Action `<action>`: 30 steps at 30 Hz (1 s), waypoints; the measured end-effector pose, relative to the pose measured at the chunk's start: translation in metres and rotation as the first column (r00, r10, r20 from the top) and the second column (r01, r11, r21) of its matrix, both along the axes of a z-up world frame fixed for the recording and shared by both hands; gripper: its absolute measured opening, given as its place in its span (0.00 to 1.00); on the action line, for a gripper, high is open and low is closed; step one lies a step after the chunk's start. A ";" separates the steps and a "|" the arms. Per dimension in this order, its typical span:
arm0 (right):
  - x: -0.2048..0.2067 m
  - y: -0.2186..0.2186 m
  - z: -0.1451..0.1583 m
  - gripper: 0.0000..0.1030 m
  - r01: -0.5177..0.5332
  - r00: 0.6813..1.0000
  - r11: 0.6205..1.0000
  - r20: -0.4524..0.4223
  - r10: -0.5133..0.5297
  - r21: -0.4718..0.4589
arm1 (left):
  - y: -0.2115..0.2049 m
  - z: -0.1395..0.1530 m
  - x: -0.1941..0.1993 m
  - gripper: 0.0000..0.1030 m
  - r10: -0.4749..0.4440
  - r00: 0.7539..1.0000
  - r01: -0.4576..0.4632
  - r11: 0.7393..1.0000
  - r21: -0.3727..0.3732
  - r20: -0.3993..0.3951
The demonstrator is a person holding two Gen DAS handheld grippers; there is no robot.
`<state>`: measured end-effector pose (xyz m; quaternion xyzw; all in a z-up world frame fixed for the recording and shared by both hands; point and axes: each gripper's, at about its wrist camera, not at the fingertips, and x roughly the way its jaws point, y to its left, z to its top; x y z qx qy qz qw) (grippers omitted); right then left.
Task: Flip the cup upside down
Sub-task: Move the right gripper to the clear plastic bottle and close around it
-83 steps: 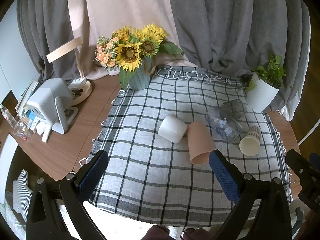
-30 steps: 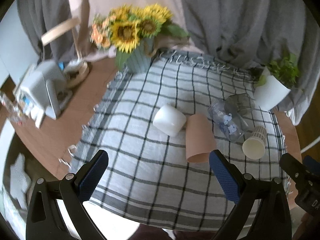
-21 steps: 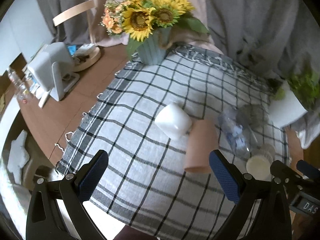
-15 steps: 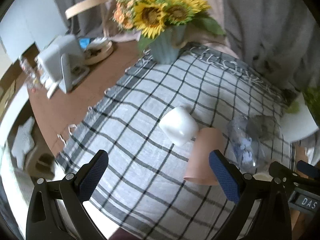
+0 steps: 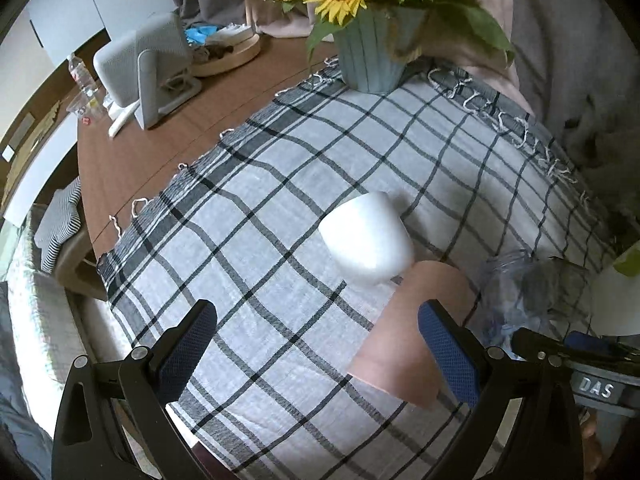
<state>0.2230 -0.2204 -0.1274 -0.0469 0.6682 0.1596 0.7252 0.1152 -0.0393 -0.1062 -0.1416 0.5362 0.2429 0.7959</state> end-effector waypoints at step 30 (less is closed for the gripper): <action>0.026 0.027 -0.062 0.72 -0.011 0.995 1.000 -0.100 0.009 -0.021 | 0.007 -0.018 0.007 1.00 -0.006 0.998 0.010 0.998 0.062 -0.060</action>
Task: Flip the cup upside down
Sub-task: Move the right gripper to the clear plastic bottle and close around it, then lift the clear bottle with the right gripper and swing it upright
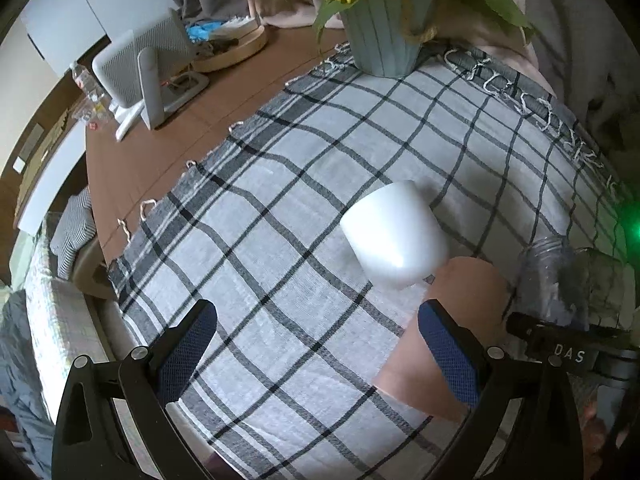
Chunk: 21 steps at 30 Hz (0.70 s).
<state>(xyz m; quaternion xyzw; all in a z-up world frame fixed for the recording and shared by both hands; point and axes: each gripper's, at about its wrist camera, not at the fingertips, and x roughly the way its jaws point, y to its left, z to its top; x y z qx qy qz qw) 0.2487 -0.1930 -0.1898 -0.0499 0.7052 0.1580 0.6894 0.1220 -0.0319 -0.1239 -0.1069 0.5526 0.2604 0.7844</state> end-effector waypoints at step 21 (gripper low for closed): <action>-0.108 -0.023 0.121 0.72 0.263 0.924 0.958 0.256 -0.283 0.112 | 0.024 0.047 -0.033 1.00 -0.339 0.932 0.343 0.939 -0.012 0.126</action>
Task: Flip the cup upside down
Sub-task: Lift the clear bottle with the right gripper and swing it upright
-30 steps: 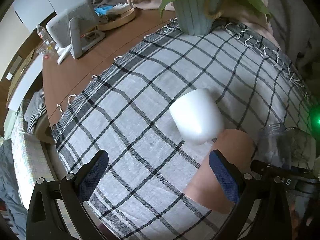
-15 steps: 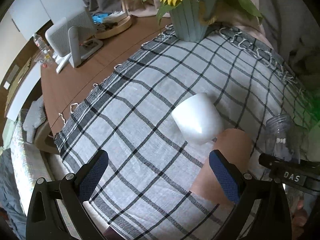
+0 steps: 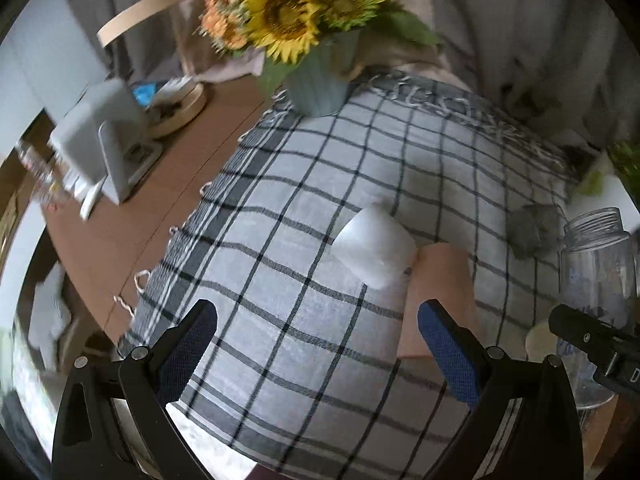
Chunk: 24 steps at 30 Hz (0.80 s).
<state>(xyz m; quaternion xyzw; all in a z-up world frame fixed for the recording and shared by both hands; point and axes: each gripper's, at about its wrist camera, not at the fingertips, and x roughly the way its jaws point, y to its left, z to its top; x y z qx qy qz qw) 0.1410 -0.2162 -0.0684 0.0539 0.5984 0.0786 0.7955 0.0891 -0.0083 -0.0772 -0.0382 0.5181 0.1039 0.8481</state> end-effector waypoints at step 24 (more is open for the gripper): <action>-0.099 0.022 -0.091 0.72 0.365 0.914 0.930 -0.209 -0.349 0.047 | 0.007 -0.065 -0.035 1.00 -0.326 0.923 0.335 0.942 0.009 -0.203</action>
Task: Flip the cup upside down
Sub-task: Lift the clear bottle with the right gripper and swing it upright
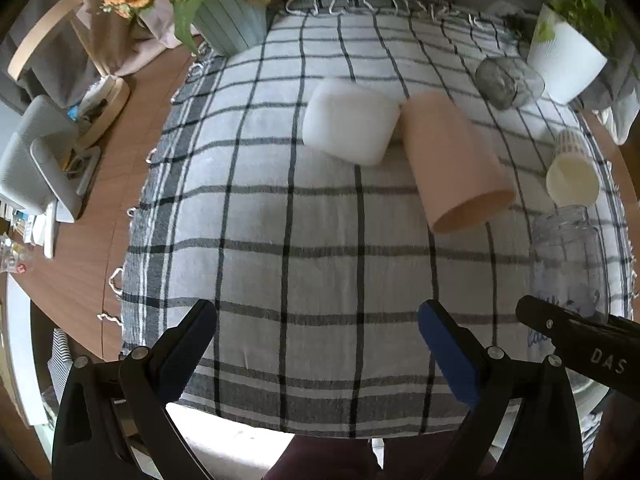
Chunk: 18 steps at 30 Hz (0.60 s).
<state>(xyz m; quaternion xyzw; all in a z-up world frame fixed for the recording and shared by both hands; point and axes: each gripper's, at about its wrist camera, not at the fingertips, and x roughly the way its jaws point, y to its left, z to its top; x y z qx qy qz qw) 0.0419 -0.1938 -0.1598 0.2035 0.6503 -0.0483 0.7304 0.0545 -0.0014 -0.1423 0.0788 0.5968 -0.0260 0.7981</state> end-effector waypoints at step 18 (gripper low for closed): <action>0.002 0.012 -0.033 0.72 -0.026 0.998 0.998 -0.063 0.023 -0.049 | -0.001 -0.021 -0.004 1.00 0.028 0.998 -0.026 0.999 0.027 -0.062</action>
